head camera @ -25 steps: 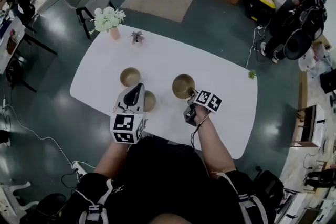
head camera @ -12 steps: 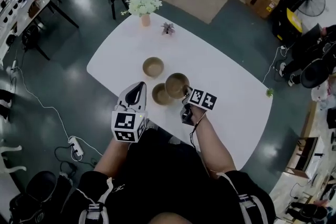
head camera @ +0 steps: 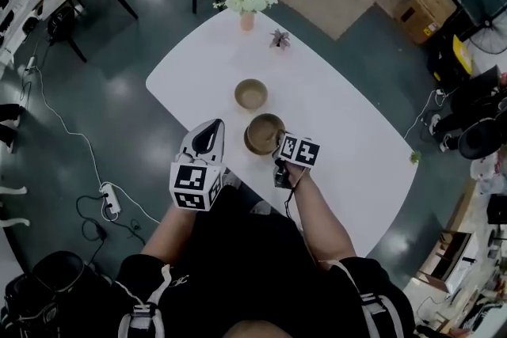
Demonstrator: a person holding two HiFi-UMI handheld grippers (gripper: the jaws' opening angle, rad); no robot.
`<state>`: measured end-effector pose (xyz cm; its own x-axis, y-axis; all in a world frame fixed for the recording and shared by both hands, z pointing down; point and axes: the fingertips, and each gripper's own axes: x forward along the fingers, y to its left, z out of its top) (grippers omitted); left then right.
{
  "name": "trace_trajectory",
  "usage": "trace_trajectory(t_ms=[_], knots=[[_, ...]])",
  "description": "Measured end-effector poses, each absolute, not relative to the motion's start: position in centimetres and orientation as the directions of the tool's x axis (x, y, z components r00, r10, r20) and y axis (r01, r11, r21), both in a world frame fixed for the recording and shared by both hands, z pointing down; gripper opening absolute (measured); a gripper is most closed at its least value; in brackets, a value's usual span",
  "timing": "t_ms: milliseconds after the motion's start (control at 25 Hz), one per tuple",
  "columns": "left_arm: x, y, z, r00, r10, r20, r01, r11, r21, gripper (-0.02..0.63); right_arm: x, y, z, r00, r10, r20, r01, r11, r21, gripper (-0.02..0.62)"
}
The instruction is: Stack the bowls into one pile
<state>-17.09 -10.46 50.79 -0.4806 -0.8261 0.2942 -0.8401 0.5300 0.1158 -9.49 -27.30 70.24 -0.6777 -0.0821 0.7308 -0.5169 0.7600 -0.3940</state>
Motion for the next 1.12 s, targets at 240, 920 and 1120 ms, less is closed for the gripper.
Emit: trace_trajectory(t_ms=[240, 920, 1120], knots=[[-17.6, -9.6, 50.6, -0.485, -0.821, 0.301, -0.834, 0.537, 0.122, 0.014, -9.6, -25.8, 71.4, -0.630, -0.069, 0.773, -0.511, 0.787, -0.347, 0.037], [-16.8, -11.6, 50.2, -0.452, -0.840, 0.300, -0.857, 0.502, 0.117, 0.014, -9.5, -27.7, 67.4, -0.751, -0.192, 0.632, -0.459, 0.839, -0.291, 0.154], [-16.1, -14.2, 49.2, -0.403, -0.873, 0.275, -0.887, 0.447, 0.120, 0.014, -8.0, -31.4, 59.8, -0.829, -0.410, 0.380, -0.506, 0.840, -0.197, 0.088]])
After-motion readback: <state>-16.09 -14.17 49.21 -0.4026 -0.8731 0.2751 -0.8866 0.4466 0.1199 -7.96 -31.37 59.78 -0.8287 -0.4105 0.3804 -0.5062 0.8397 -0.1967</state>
